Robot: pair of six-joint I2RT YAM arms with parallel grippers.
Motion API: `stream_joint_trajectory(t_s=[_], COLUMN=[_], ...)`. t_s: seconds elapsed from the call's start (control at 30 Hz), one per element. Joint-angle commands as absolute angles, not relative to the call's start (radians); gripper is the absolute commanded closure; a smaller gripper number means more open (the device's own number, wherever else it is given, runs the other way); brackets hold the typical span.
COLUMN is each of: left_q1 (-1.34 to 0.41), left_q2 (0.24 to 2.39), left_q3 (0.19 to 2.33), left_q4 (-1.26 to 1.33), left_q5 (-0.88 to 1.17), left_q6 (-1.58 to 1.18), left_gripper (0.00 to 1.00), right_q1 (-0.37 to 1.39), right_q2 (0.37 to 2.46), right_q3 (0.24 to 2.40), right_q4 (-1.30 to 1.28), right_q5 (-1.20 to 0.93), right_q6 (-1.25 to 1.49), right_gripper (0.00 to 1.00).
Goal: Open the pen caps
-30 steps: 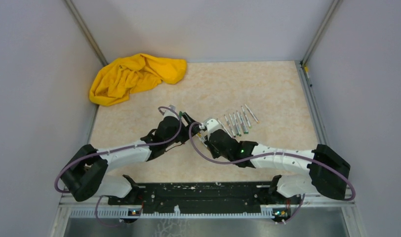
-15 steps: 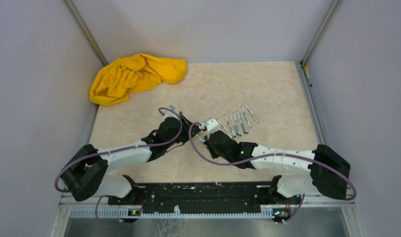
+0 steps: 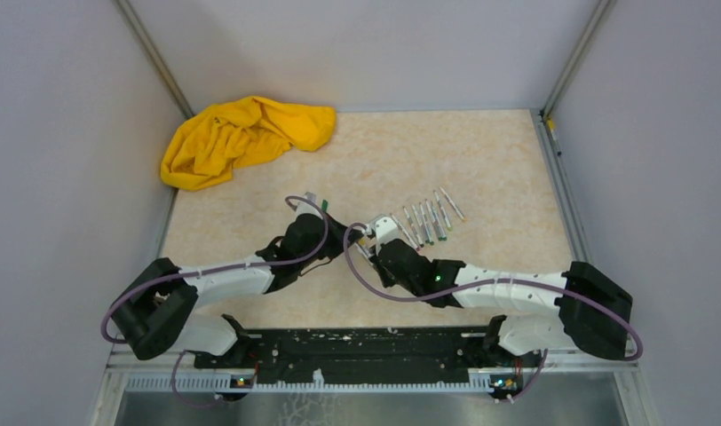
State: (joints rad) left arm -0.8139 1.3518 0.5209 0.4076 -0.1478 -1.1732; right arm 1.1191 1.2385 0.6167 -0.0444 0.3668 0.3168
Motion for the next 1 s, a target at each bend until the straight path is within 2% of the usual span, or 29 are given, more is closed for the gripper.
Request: stream_joint_trajectory(t_s=[0.0, 0.07, 0.23, 0.73, 0.83, 0.9, 0.97], left_q1=[-0.821, -0.821, -0.821, -0.821, -0.821, -0.821, -0.819], left_q2=[1.362, 1.364, 1.364, 1.369, 1.368, 1.369, 1.371], left_q3=[0.504, 0.499, 0.499, 0.461, 0.446, 0.441, 0.438], left_q4=[0.497, 0.524, 0.56, 0.642, 0.664, 0.672, 0.678], left_q5=[-0.112, -0.096, -0.059, 0.039, 0.04, 0.04, 0.03], left_q6=[-1.142, -1.124, -1.094, -1.113, -1.123, -1.129, -1.14], left_gripper=[1.0, 1.0, 1.0, 1.0, 1.0, 1.0, 1.0], right_q1=[1.136, 1.135, 1.136, 1.134, 1.134, 1.134, 1.134], right_q2=[1.197, 1.197, 1.207, 1.252, 1.254, 1.246, 1.237], right_q3=[0.612, 0.613, 0.632, 0.671, 0.671, 0.664, 0.655], right_q4=[0.033, 0.035, 0.034, 0.039, 0.04, 0.042, 0.037], right_q5=[0.373, 0.375, 0.375, 0.42, 0.428, 0.432, 0.436], right_q6=[0.319, 0.316, 0.306, 0.262, 0.255, 0.255, 0.26], right_gripper=[0.95, 0.89, 0.84, 0.82, 0.87, 1.0, 1.0])
